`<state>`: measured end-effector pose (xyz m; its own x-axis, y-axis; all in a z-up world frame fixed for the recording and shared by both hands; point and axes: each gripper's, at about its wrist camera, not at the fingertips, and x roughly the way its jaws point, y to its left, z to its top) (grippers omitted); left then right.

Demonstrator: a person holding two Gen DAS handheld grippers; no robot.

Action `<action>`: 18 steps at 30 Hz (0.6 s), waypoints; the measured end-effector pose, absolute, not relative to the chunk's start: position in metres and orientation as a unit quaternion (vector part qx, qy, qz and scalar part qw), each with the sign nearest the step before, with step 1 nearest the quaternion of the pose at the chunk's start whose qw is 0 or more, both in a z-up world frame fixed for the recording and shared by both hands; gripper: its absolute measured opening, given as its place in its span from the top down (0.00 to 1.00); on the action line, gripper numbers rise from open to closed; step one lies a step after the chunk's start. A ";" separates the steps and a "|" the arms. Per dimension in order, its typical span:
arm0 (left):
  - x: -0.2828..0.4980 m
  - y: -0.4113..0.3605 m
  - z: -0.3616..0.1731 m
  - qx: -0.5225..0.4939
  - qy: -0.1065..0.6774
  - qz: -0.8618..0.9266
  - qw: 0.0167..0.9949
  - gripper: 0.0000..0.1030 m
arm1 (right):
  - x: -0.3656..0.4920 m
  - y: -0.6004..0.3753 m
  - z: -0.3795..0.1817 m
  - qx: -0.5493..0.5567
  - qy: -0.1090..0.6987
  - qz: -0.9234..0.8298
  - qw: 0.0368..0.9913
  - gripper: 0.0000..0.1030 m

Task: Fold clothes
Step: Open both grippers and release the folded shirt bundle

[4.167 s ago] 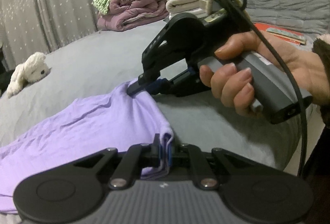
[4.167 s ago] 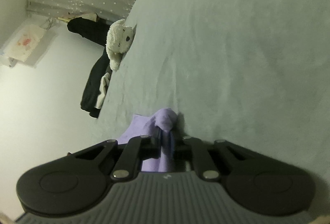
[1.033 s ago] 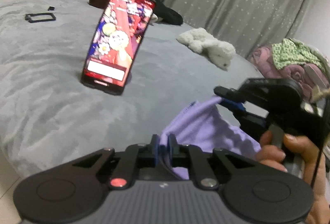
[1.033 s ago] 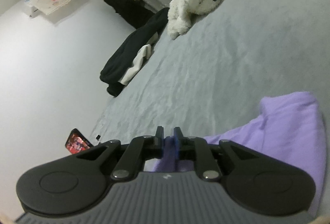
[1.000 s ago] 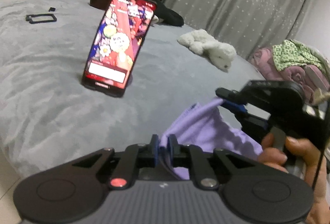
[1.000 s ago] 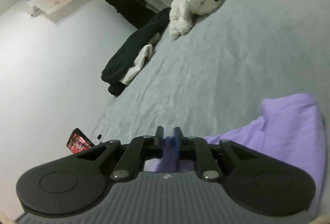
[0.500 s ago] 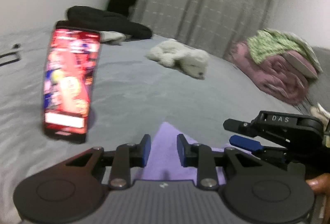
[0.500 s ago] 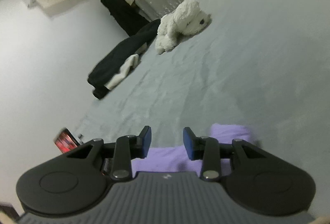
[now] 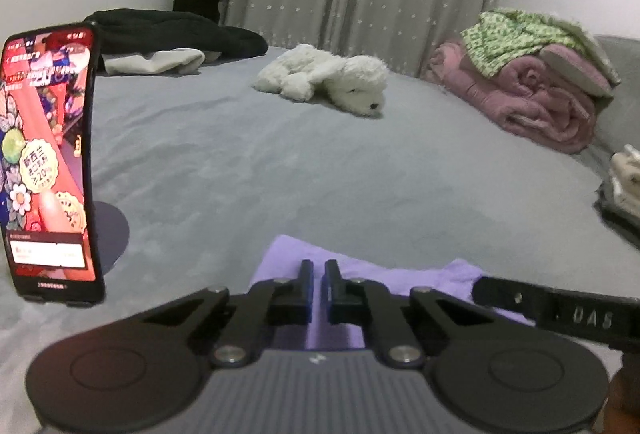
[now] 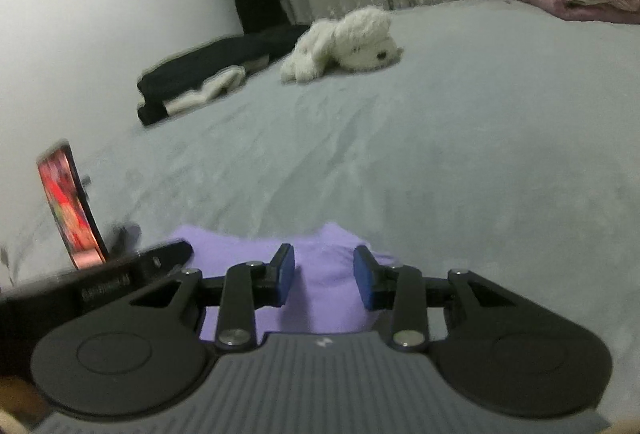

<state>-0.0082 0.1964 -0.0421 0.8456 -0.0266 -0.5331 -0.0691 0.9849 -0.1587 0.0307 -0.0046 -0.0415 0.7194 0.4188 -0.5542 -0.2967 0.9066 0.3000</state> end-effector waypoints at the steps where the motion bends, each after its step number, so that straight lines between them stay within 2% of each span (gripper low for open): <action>1: -0.008 0.197 -0.044 -0.084 0.278 0.015 0.957 0.95 | 0.032 -0.004 -0.045 0.083 0.322 0.190 0.924 0.78; 4: -0.008 0.203 -0.046 -0.087 0.279 0.025 0.956 0.95 | 0.035 -0.005 -0.052 0.062 0.326 0.179 0.926 0.93; 8: -0.012 0.211 -0.043 -0.103 0.280 0.038 0.954 0.95 | 0.037 -0.012 -0.051 0.069 0.328 0.173 0.926 0.94; 10: -0.017 0.215 -0.038 -0.116 0.279 0.034 0.952 0.95 | 0.033 -0.014 -0.049 0.077 0.328 0.176 0.925 0.91; 12: -0.024 0.216 -0.031 -0.122 0.273 0.027 0.954 0.94 | 0.028 -0.016 -0.043 0.082 0.325 0.185 0.924 0.79; 18: -0.051 0.220 -0.017 -0.117 0.249 -0.006 0.961 0.94 | 0.005 -0.014 -0.024 0.075 0.315 0.232 0.917 0.75</action>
<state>-0.0506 0.2201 -0.0168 0.8756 -0.0699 -0.4780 -0.0465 0.9727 -0.2273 0.0047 -0.0145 -0.0237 0.6936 0.4724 -0.5438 -0.3784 0.8813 0.2830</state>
